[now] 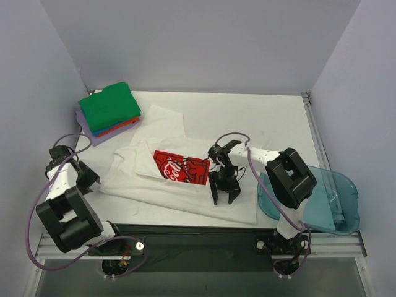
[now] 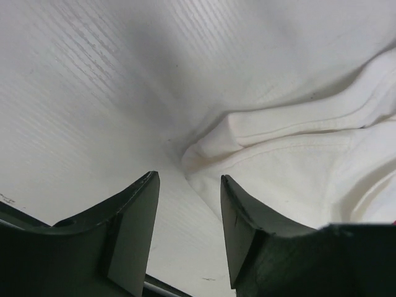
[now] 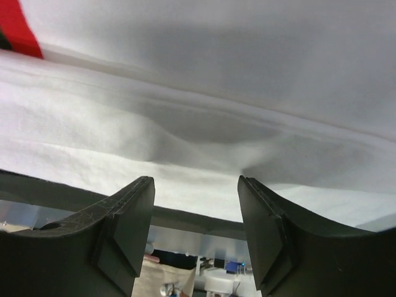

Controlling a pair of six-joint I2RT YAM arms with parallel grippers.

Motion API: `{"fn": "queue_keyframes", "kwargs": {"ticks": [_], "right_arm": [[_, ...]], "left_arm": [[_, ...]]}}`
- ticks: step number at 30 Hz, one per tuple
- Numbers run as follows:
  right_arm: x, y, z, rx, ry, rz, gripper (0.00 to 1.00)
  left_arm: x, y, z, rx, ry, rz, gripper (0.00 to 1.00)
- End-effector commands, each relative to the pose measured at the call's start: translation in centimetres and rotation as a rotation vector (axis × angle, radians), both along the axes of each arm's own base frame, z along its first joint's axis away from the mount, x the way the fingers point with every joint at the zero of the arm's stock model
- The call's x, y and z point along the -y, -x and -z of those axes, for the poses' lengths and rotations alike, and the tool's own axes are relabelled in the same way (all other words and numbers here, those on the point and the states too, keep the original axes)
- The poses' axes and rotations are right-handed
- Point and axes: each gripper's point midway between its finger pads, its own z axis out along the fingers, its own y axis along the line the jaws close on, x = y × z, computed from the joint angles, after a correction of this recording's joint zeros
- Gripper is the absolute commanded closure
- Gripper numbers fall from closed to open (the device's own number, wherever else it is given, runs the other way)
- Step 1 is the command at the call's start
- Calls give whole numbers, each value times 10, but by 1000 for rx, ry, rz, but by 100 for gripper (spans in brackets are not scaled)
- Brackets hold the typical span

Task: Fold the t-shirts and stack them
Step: Fold the flattened tshirt in 1/3 of the way

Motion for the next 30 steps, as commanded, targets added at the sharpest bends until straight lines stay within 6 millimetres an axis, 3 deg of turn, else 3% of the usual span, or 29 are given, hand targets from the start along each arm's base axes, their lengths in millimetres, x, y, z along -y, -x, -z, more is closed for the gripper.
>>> {"fn": "queue_keyframes", "kwargs": {"ticks": [1, 2, 5, 7, 13, 15, 16, 23, 30], "right_arm": [[8, -11, -28, 96, 14, -7, 43], [6, -14, -35, 116, -2, -6, 43], [1, -22, -49, 153, -25, -3, 43], [-1, -26, -54, 171, -33, -6, 43], [1, -28, -58, 181, -34, -7, 43], [2, -30, -59, 186, -36, -7, 43], [2, -30, -59, 189, -34, -9, 43], [9, -29, -60, 187, -37, -2, 43], [14, -31, -59, 179, -39, 10, 43]], "left_arm": [[-16, -19, -42, 116, -119, 18, 45], [-18, -24, -57, 150, -158, 19, 45], [3, -42, -78, 241, -185, 79, 46], [33, -57, -84, 289, -169, 156, 49], [120, -80, -67, 284, -65, 344, 57], [129, -84, -59, 260, -38, 341, 57], [142, -84, -56, 253, -31, 379, 57], [155, -90, -31, 215, 3, 387, 55], [155, -89, -26, 197, -11, 382, 55]]}}
